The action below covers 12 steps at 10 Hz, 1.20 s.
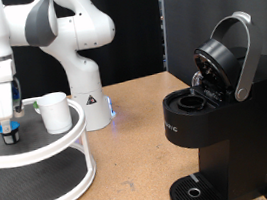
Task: Make a cup of coffee with the keurig machine
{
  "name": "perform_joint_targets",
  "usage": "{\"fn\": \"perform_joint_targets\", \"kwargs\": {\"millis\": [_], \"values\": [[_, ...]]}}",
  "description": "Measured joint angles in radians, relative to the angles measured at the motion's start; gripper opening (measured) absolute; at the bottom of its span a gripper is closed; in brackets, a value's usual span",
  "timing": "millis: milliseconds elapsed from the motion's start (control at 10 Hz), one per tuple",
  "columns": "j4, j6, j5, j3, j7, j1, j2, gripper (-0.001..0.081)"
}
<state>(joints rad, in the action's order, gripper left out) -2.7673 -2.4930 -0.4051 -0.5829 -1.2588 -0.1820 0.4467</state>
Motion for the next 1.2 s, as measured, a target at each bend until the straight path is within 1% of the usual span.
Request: {"fn": "perform_joint_targets", "kwargs": {"millis": [200, 900, 1200], "values": [[-0.004, -0.004, 0.003, -0.012, 0.0, 0.0, -0.005, 0.0801], [-0.002, -0.021, 0.009, -0.012, 0.025, -0.001, -0.057, 0.0801], [0.001, -0.023, 0.024, -0.012, 0.026, 0.0, -0.069, 0.0801]]}}
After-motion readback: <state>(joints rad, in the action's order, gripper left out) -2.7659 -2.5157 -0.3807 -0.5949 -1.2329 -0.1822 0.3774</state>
